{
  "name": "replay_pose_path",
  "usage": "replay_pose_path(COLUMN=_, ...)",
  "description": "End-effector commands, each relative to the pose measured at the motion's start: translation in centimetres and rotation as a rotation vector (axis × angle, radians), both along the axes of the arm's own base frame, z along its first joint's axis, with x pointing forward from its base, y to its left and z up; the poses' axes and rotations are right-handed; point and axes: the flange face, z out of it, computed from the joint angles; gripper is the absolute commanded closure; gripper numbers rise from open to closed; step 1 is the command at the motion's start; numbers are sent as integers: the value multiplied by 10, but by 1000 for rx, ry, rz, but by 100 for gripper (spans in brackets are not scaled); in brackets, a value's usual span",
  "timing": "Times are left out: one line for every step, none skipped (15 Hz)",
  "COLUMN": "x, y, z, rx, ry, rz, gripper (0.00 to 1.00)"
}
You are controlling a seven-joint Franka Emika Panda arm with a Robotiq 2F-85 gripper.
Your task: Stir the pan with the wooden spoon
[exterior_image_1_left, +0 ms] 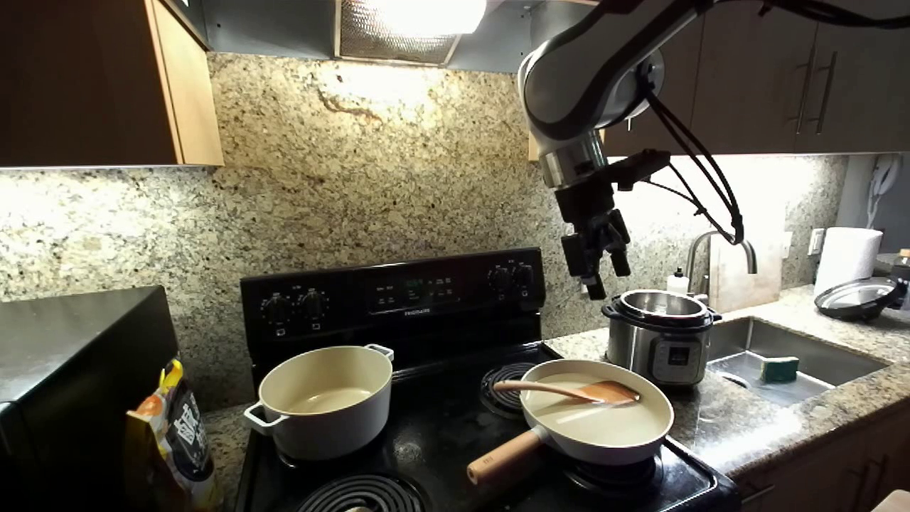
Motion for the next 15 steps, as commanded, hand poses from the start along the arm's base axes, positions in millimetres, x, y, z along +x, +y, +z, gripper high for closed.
replay_pose_path(x=20, y=-8, z=4, rx=-3, ry=31, rz=194, gripper=0)
replay_pose_path(x=26, y=-12, z=2, rx=0, ry=37, rz=245, gripper=0)
replay_pose_path(x=31, y=-14, z=2, rx=2, ry=43, rz=297, gripper=0)
replay_pose_path(x=39, y=-14, z=-2, rx=5, ry=44, rz=348, gripper=0)
replay_pose_path(x=46, y=-15, z=-6, rx=9, ry=45, rz=400, gripper=0)
replay_pose_path(x=57, y=-16, z=-13, rx=19, ry=37, rz=451, gripper=0)
replay_pose_path(x=63, y=-17, z=-18, rx=26, ry=27, rz=501, gripper=0)
replay_pose_path(x=69, y=-16, z=-26, rx=29, ry=10, rz=552, gripper=0)
replay_pose_path(x=74, y=-15, z=-32, rx=31, ry=-3, rz=603, gripper=0)
replay_pose_path(x=79, y=-10, z=-37, rx=27, ry=-27, rz=651, gripper=0)
replay_pose_path(x=83, y=-5, z=-41, rx=28, ry=-46, rz=698, gripper=0)
replay_pose_path(x=84, y=9, z=-44, rx=25, ry=-68, rz=743, gripper=0)
replay_pose_path(x=87, y=16, z=-47, rx=26, ry=-88, rz=788, gripper=0)
replay_pose_path(x=93, y=33, z=-51, rx=73, ry=-125, rz=821, gripper=0)
replay_pose_path(x=89, y=15, z=-47, rx=48, ry=-91, rz=733, gripper=0)
